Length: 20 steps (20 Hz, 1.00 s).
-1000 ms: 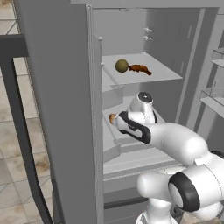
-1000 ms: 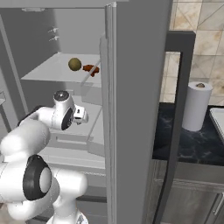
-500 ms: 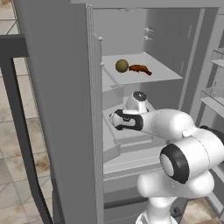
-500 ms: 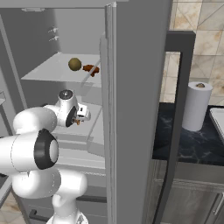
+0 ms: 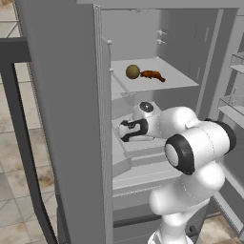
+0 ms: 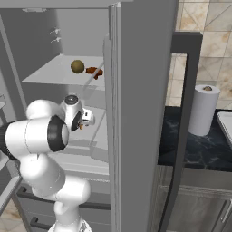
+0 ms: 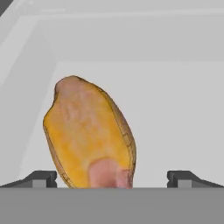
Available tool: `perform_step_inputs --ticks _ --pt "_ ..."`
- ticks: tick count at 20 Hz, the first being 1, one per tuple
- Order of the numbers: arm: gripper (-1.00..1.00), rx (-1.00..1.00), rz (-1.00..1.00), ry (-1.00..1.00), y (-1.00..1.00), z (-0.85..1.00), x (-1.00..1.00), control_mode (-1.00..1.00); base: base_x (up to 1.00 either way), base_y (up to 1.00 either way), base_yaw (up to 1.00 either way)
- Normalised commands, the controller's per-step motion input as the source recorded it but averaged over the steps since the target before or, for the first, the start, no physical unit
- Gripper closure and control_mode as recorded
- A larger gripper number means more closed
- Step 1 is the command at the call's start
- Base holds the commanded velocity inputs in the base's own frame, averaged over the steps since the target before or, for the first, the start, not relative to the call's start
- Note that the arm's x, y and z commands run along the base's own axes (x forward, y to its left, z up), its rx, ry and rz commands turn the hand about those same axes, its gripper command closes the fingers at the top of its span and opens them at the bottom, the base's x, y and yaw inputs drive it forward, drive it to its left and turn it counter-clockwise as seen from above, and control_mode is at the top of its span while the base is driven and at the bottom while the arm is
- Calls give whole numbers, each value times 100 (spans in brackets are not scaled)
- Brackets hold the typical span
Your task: Place one potato and one chicken drumstick in each tupperware on the nearby counter, to pack two identical lunches.
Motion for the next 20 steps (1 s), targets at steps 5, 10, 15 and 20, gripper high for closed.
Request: perform_step_inputs --ticks 5,10,15,20 --pt "-100 0 1 0 0 -21 36 -100 0 0 0" --pt "-100 0 4 0 0 -20 32 -100 0 0 0" --pt "-100 -2 0 0 4 -44 1 -100 0 0 0" --pt "-100 -4 0 0 2 -59 -3 -100 0 0 0"
